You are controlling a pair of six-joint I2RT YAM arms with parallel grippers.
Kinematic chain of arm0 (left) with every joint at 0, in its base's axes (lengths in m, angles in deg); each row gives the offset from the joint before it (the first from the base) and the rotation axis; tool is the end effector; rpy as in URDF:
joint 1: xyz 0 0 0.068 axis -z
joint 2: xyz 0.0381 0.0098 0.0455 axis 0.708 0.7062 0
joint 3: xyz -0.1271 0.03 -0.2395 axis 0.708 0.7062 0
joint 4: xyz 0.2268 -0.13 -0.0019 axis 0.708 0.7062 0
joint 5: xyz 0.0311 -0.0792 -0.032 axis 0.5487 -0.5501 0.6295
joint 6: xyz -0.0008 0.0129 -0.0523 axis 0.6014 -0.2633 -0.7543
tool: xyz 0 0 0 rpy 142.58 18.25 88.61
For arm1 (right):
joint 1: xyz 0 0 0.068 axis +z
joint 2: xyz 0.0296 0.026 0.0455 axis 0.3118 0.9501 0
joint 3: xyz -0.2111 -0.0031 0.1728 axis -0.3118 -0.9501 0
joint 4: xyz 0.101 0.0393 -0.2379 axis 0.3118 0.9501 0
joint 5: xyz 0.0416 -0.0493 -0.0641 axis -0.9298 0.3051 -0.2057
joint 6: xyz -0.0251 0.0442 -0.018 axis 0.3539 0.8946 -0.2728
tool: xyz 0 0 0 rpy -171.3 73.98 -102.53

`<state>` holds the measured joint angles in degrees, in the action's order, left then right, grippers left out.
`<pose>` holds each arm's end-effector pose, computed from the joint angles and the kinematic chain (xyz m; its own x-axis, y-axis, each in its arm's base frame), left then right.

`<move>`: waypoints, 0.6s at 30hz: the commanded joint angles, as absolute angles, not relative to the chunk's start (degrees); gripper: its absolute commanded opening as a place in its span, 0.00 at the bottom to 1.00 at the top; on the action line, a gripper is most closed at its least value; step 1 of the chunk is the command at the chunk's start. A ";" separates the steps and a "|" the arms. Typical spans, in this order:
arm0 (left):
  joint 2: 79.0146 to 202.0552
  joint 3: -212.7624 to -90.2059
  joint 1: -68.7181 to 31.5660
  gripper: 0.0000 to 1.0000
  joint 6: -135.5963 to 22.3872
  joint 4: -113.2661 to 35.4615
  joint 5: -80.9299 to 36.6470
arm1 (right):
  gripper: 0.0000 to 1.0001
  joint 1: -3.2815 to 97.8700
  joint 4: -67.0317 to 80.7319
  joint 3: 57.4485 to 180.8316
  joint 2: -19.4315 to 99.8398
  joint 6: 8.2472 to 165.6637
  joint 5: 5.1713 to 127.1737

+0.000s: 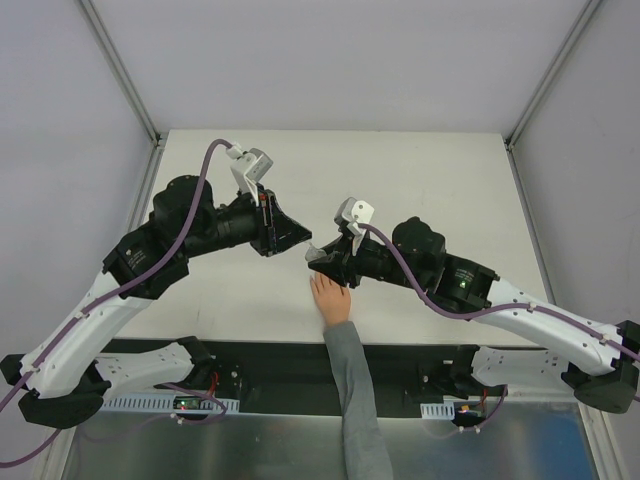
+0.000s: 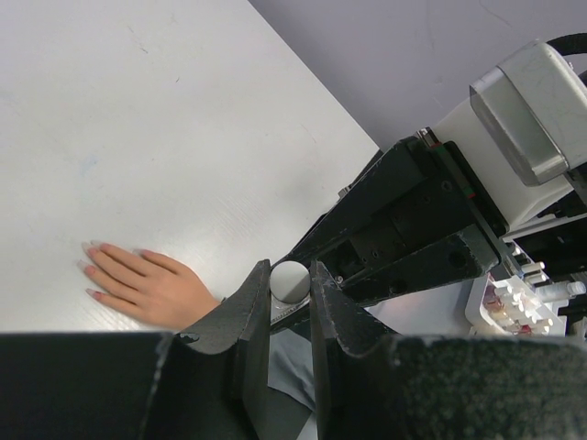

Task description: Paint the nails

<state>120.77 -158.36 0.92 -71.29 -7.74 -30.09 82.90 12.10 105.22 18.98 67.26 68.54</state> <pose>0.1176 -0.1361 0.4731 -0.4524 -0.1433 -0.8802 0.7621 0.4505 -0.4650 0.0991 0.2181 0.4022 0.1806 -0.1376 -0.9739 -0.9226 0.3194 -0.2162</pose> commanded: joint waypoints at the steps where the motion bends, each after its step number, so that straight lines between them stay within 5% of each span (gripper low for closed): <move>1: 119.71 -160.53 0.36 0.00 -70.25 -8.76 -29.44 | 0.00 82.77 8.19 105.82 18.45 67.75 67.66; 18: 119.62 -161.14 0.36 0.00 -70.51 -8.76 -29.79 | 0.00 82.42 8.10 104.85 17.66 68.10 68.10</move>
<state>120.68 -159.23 0.92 -71.29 -7.76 -29.85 82.79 12.06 104.61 18.98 67.50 68.56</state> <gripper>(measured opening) 0.172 0.268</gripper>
